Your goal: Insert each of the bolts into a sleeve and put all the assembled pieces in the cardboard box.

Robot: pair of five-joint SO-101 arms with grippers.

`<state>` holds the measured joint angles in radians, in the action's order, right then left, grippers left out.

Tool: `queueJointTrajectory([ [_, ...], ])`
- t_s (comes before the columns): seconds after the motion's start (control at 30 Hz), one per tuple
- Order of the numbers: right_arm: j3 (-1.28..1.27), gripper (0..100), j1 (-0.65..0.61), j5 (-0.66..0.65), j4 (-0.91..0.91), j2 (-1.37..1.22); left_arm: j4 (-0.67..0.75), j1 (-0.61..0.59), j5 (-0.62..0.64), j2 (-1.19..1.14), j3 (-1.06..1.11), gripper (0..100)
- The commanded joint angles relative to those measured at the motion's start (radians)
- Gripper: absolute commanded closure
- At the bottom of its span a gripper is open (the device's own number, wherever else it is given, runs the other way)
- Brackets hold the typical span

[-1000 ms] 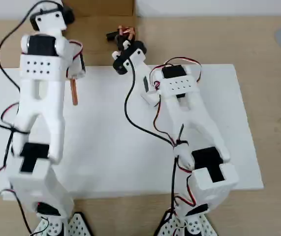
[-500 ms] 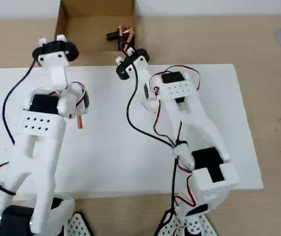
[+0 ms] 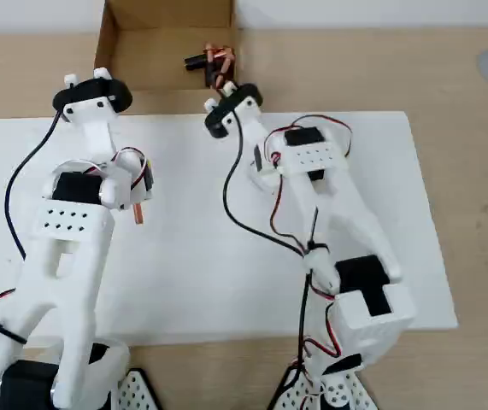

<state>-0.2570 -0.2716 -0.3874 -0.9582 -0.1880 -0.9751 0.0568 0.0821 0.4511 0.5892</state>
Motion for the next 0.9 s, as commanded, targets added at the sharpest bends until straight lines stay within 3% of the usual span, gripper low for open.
queueJointTrajectory([
  [0.0, -0.004, 81.1, 0.008, -0.006, 0.009, 0.015, 0.017, -0.011, -0.003, 0.044, -0.008, 99],
  [0.57, -0.013, 78.9, 0.004, -0.012, 0.044, 0.007, 0.014, -0.011, -0.005, 0.044, -0.006, 99],
  [0.87, 0.015, 78.9, -0.068, -0.003, 0.068, -0.051, 0.021, -0.011, -0.005, 0.044, 0.015, 99],
])
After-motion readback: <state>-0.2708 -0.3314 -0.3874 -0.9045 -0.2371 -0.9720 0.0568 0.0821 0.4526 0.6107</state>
